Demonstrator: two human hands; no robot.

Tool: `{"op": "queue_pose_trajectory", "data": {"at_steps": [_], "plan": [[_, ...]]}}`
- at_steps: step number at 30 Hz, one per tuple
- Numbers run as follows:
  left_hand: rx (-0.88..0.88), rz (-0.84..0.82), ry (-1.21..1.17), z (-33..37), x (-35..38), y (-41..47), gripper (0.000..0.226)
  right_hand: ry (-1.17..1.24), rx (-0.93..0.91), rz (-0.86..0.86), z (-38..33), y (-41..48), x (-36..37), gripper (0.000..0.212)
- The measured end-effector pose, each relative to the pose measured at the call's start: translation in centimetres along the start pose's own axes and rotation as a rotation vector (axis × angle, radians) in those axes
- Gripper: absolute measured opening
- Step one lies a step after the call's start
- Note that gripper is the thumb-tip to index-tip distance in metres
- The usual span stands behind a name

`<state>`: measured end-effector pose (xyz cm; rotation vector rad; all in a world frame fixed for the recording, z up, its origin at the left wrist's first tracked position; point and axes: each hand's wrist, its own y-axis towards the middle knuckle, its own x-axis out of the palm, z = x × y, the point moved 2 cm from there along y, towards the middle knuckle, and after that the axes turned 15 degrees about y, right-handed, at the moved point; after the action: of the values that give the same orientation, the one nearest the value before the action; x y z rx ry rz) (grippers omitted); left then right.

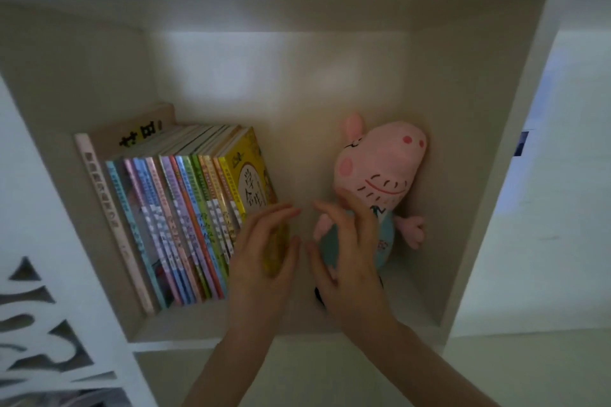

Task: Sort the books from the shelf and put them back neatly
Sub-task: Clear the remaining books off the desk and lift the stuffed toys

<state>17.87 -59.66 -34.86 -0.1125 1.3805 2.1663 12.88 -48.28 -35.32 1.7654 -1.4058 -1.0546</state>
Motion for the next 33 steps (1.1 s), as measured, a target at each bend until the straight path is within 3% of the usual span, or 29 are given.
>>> {"op": "queue_pose_trajectory", "data": {"at_steps": [4,8,11,13,19,23,26,29,33], "plan": [[0.097,0.240,0.272,-1.3,-3.3,-1.1,0.044,0.253,0.217,-0.223,-0.4,0.8,3.7,0.052],[0.043,0.178,0.564,-3.5,-3.0,-1.0,0.068,0.137,0.377,-0.352,0.0,1.7,6.3,0.069],[0.019,0.081,0.770,-5.7,-2.4,-0.8,0.094,0.209,0.507,-0.457,1.0,2.2,7.0,0.084],[0.018,0.044,0.810,-6.4,-2.3,-0.5,0.101,0.214,0.519,-0.475,1.5,2.2,7.3,0.084],[0.070,0.058,0.774,-7.1,-2.7,-0.1,0.087,0.350,0.512,-0.321,1.2,1.0,9.1,0.081],[0.097,-0.027,0.700,-6.7,-3.8,-0.3,0.092,0.389,0.546,-0.359,2.3,1.6,8.3,0.091],[0.125,0.024,0.773,-5.9,-4.9,-0.4,0.094,0.296,0.476,-0.395,2.4,2.7,8.2,0.098],[0.101,0.055,0.933,-6.8,-5.2,0.2,0.111,0.276,0.381,-0.392,2.0,4.3,8.1,0.107],[0.039,0.007,1.036,-8.2,-4.6,0.9,0.127,0.304,0.342,-0.387,1.7,5.8,8.4,0.098]]}}
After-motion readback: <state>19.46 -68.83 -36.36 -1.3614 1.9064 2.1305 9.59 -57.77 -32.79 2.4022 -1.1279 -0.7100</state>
